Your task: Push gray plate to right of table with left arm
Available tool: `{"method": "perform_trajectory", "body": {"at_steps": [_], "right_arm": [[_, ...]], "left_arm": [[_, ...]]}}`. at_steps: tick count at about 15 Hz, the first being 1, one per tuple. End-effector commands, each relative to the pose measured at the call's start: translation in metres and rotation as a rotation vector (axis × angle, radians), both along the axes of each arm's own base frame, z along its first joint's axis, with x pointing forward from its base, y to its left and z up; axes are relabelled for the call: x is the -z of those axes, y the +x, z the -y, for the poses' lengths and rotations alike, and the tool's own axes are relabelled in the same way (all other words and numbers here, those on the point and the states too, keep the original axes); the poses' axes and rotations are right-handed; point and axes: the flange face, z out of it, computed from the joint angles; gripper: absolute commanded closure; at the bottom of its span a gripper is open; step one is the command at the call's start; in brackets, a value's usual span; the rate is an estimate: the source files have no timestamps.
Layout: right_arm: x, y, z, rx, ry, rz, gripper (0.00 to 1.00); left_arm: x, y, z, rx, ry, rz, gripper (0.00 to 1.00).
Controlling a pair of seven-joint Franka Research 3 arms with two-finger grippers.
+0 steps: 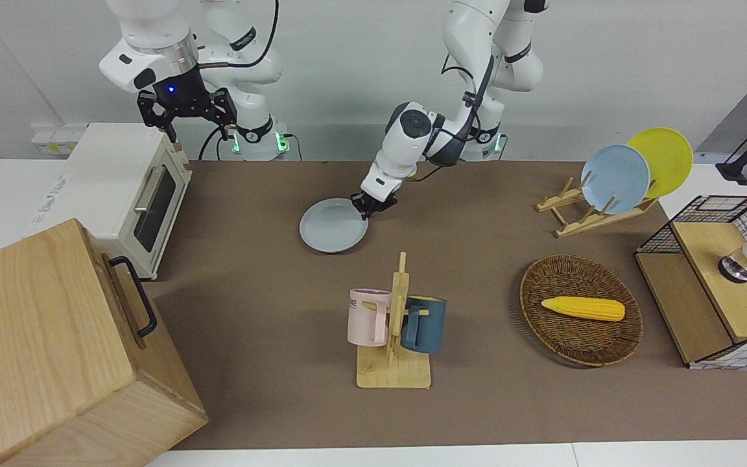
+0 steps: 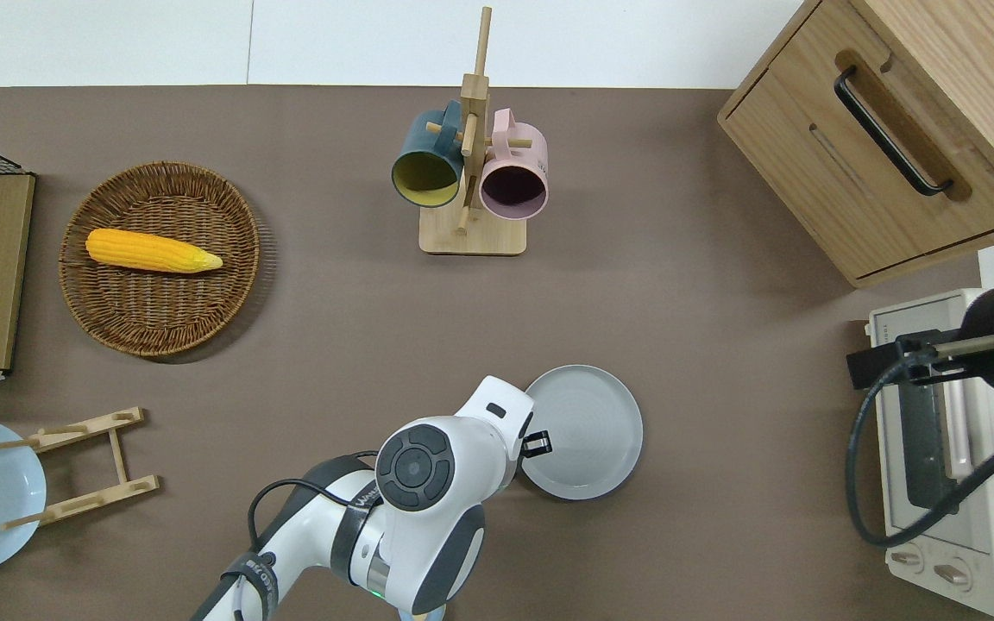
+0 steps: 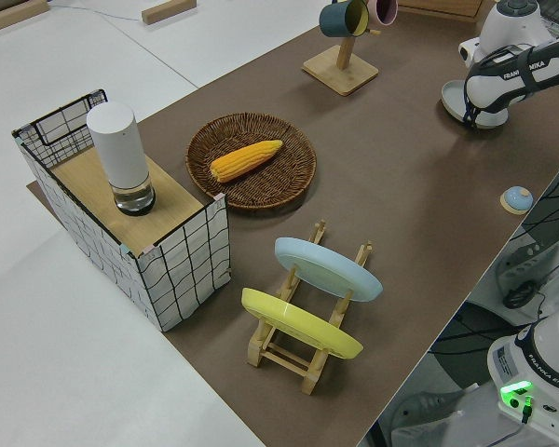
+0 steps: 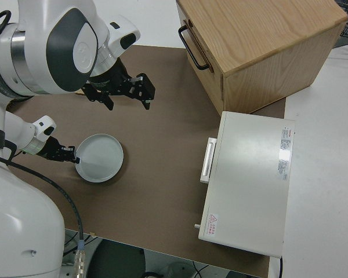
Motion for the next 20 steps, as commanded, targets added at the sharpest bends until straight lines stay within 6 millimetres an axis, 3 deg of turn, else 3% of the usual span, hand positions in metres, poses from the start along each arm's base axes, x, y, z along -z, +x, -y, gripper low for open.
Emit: {"method": "perform_trajectory", "body": {"at_steps": [1, 2, 3, 4, 7, 10, 12, 15, 18, 20], "right_arm": [[-0.003, -0.004, 0.0, -0.007, 0.001, 0.001, 0.005], [-0.003, -0.004, 0.0, -0.007, 0.001, 0.001, 0.005], [-0.003, -0.004, 0.0, -0.007, 0.001, 0.001, 0.005], [-0.003, -0.004, 0.0, -0.007, 0.001, 0.001, 0.005], [-0.003, -0.004, 0.0, -0.007, 0.0, 0.002, 0.005], [-0.003, -0.004, 0.0, -0.007, 0.001, 0.001, 0.005], [-0.003, -0.004, 0.0, -0.007, 0.001, 0.001, 0.005], [-0.003, -0.004, 0.0, -0.007, 0.001, 0.0, 0.005], [-0.003, -0.004, 0.0, -0.007, 0.001, 0.001, 0.005], [-0.003, -0.004, 0.0, -0.007, 0.001, 0.001, 0.005]], "left_arm": [[0.009, -0.003, 0.017, -0.038, -0.024, 0.011, 1.0], [0.009, -0.003, 0.018, -0.038, -0.024, 0.01, 0.85], [0.006, -0.001, 0.02, -0.039, -0.03, 0.015, 0.26], [0.003, 0.001, 0.021, -0.039, -0.035, 0.019, 0.01], [0.003, 0.002, 0.018, -0.052, -0.02, 0.016, 0.0], [-0.019, 0.02, -0.005, -0.014, 0.032, 0.076, 0.0], [-0.042, 0.034, -0.034, 0.017, 0.085, 0.092, 0.0], [-0.082, 0.058, -0.102, 0.118, 0.129, 0.084, 0.0], [-0.111, 0.074, -0.153, 0.133, 0.153, 0.088, 0.0], [-0.136, 0.086, -0.177, 0.147, 0.213, 0.075, 0.0]]}}
